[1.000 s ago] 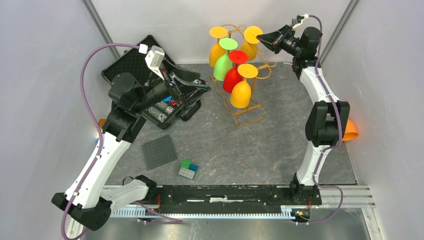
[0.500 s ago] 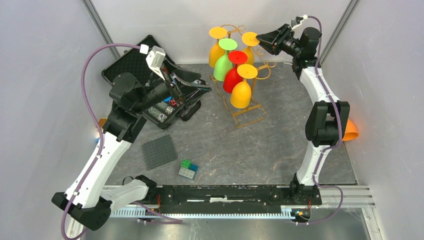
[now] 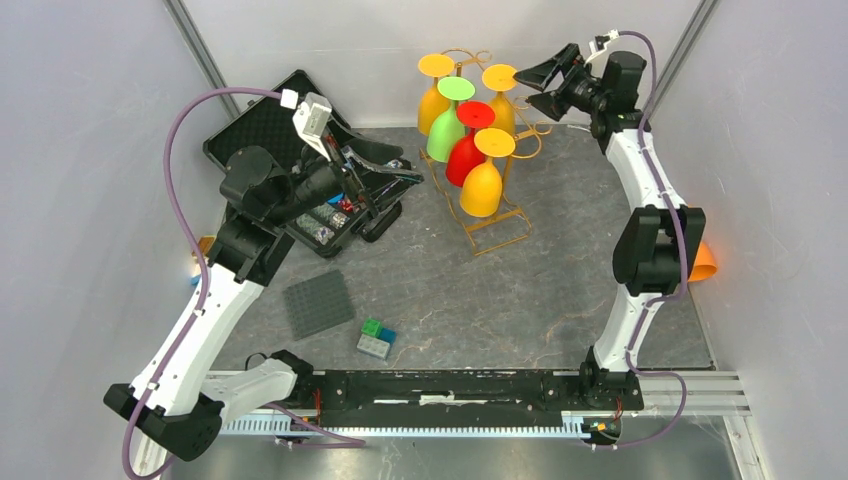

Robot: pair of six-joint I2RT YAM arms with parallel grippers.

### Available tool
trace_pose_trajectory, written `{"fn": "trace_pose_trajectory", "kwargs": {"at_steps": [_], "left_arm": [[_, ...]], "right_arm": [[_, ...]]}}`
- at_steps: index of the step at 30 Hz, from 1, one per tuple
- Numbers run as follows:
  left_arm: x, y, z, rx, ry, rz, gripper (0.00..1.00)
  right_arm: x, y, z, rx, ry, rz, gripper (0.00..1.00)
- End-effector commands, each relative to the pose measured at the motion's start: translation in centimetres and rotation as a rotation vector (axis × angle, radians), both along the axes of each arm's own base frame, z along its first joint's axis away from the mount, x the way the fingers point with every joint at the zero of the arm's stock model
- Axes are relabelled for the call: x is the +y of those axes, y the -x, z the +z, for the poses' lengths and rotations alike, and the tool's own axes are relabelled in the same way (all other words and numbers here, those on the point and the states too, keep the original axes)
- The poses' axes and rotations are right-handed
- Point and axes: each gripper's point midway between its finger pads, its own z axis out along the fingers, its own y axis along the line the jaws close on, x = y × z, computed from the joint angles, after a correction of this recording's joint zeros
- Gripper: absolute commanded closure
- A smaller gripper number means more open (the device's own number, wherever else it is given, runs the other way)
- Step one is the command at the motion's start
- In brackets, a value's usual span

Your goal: Place the wine glass upside down on the wine glass rack

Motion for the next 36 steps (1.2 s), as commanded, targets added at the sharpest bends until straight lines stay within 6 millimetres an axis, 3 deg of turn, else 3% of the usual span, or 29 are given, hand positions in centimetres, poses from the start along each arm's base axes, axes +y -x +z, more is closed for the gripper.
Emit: {"fn": "trace_pose_trajectory", "kwargs": {"at_steps": [1, 5, 9, 18, 21, 23, 30, 33, 36], "left_arm": [[0.0, 0.6, 0.9, -0.017, 0.03, -0.013, 0.07], [-0.1, 0.4, 0.4, -0.013, 0.025, -0.01, 0.07], [-0.2, 0.2, -0.4, 0.001, 0.017, -0.009, 0.07], [-1.1, -0.9, -2.5, 0.048, -0.017, -0.029, 0.06], [-1.5, -1.2, -3.3, 0.077, -0.024, -0.041, 0.07], [-1.6, -1.3, -3.8, 0.093, -0.027, -0.043, 0.07], [-1.9, -1.4, -4.2, 0.096, -0.023, -0.059, 0.07], [-2.0, -1.2, -4.6, 0.103, -0.025, -0.068, 0.07], [-2.0, -1.1, -4.9, 0.109, -0.028, -0.077, 0.07]], "right_arm": [[-3.3, 1.3, 4.4, -0.12, 0.126, -0.119, 0.02], [-5.9, 2.3, 4.6, -0.123, 0.263, -0.206, 0.02], [-9.3, 4.7, 3.2, -0.077, 0.499, -0.314, 0.02], [-18.8, 14.3, -5.3, 0.205, 1.011, -0.582, 0.02], [-21.8, 17.6, -7.7, 0.331, 1.1, -0.711, 0.02], [-22.7, 18.9, -9.2, 0.4, 1.098, -0.762, 0.02], [-24.9, 20.8, -16.0, 0.709, 1.059, -0.863, 0.05], [-26.3, 20.6, -17.5, 0.801, 1.088, -0.933, 0.11], [-27.8, 20.1, -17.7, 0.828, 1.113, -1.035, 0.12]]}}
